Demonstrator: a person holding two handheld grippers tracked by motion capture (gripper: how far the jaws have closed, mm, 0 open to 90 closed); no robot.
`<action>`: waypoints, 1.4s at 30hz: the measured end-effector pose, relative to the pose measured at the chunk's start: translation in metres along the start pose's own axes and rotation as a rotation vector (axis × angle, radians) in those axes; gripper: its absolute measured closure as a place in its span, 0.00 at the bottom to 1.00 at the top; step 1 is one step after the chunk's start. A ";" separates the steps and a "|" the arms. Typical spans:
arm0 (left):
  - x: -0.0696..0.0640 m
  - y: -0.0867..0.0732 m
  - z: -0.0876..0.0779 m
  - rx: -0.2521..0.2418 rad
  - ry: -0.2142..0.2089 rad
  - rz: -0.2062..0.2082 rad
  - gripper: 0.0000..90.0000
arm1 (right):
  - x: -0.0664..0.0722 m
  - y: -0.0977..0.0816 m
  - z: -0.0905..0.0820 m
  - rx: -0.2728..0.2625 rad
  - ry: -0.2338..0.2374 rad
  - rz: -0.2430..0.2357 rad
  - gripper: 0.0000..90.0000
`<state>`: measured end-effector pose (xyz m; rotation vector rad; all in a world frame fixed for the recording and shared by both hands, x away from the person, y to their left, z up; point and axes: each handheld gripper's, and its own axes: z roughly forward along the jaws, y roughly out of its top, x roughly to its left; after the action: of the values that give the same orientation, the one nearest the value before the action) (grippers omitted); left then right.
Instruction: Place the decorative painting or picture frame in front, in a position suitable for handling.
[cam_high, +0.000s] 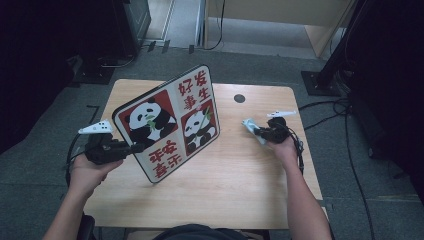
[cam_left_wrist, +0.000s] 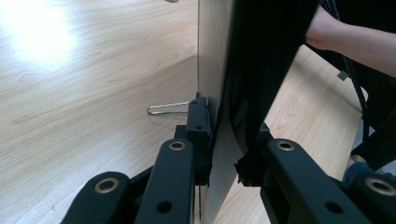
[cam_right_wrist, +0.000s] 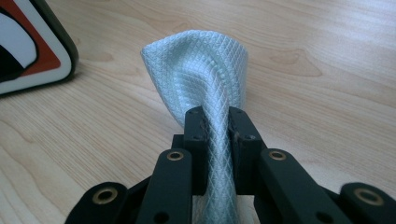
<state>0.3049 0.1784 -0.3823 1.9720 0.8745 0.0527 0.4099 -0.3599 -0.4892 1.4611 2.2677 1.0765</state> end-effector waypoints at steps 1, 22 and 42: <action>0.000 0.000 0.000 0.000 0.000 0.000 0.87 | 0.001 0.001 -0.001 -0.001 0.005 0.006 0.89; 0.000 0.005 0.007 0.004 -0.002 0.000 0.90 | 0.035 0.030 -0.020 -0.048 0.090 -0.062 0.89; -0.006 0.001 0.005 0.014 -0.026 0.021 0.89 | 0.063 0.053 -0.038 -0.061 0.131 -0.109 0.89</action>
<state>0.3030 0.1709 -0.3822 1.9909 0.8401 0.0331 0.3957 -0.3108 -0.4141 1.2627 2.3494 1.2287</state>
